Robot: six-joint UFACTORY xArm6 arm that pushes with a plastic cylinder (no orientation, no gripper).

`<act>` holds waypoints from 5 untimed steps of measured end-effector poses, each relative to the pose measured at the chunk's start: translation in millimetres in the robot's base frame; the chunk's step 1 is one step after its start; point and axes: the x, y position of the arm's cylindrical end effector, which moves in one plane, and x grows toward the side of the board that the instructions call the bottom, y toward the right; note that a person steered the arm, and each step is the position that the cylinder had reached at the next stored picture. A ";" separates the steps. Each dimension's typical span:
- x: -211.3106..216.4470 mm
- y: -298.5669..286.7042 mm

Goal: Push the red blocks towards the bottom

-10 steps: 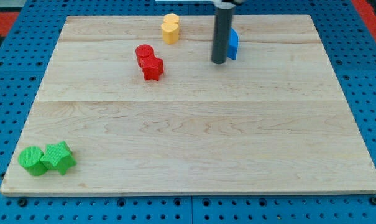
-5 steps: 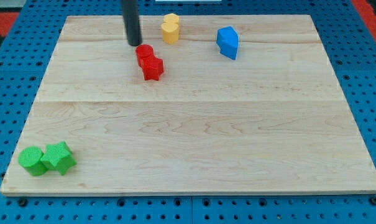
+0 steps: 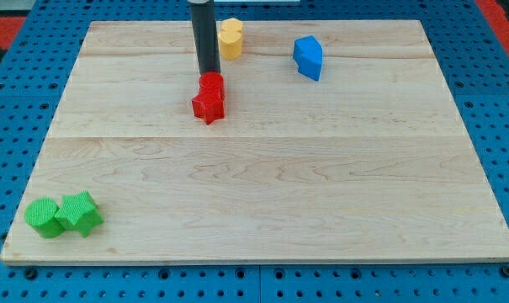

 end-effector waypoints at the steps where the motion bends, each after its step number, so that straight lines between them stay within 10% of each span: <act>1: 12.9 1.0; 5: 62.8 17.7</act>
